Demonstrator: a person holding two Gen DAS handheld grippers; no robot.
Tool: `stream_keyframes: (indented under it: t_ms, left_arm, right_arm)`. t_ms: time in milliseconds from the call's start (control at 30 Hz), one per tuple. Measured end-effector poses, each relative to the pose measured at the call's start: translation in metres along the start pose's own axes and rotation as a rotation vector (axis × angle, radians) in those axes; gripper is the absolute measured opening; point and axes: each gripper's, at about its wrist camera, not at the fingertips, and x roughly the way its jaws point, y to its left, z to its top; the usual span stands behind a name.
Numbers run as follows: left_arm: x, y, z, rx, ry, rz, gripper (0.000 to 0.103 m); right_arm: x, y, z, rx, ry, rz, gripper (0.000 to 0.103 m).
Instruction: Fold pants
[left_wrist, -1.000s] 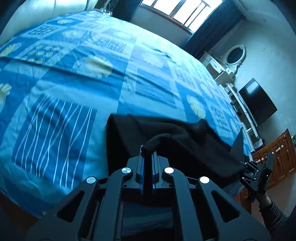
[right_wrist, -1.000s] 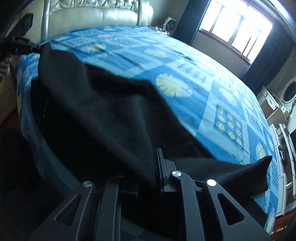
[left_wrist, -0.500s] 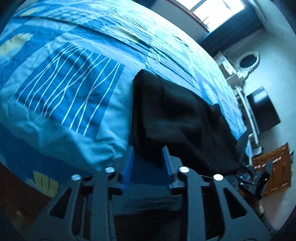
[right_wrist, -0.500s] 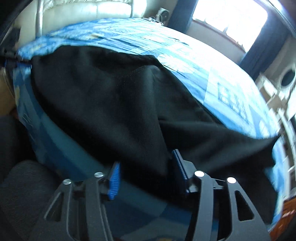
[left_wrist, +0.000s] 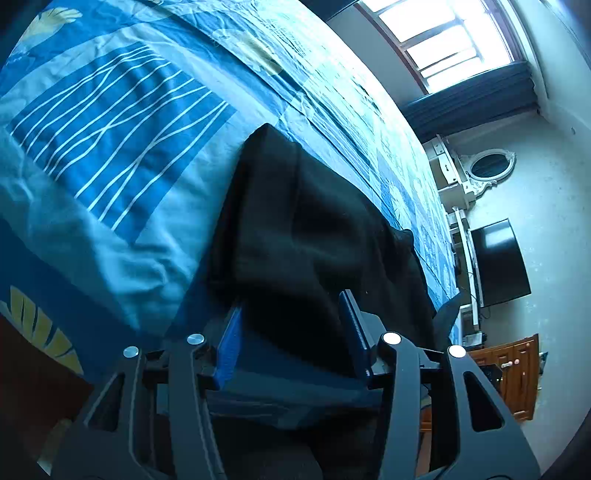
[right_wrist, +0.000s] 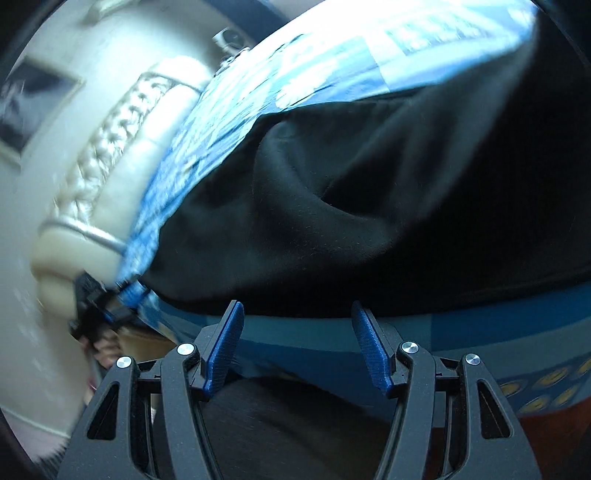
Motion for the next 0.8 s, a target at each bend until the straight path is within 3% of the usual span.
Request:
stream_keyframes:
  t_ms: [167,333,367,500,800]
  left_arm:
    - [0.011,-0.006,0.002,0.007,0.0,0.034,0.051]
    - [0.016,-0.009,0.002,0.022,0.0,0.071,0.051]
    - [0.017,-0.01,0.002,0.025,0.003,0.083,0.047]
    - [0.024,-0.011,0.002,0.044,0.03,0.13,0.015]
    - [0.03,-0.007,0.002,0.027,0.051,0.153,0.01]
  right_arm:
    - [-0.009,-0.013,-0.008,0.154,-0.03,0.08,0.067]
    - [-0.019,-0.014,-0.016,0.222,-0.054,0.092,0.068]
    - [-0.02,-0.015,-0.017,0.227,-0.058,0.09,0.068]
    - [-0.023,-0.014,-0.023,0.262,-0.081,0.079,0.068]
    - [-0.021,-0.017,-0.013,0.305,-0.108,0.068,0.068]
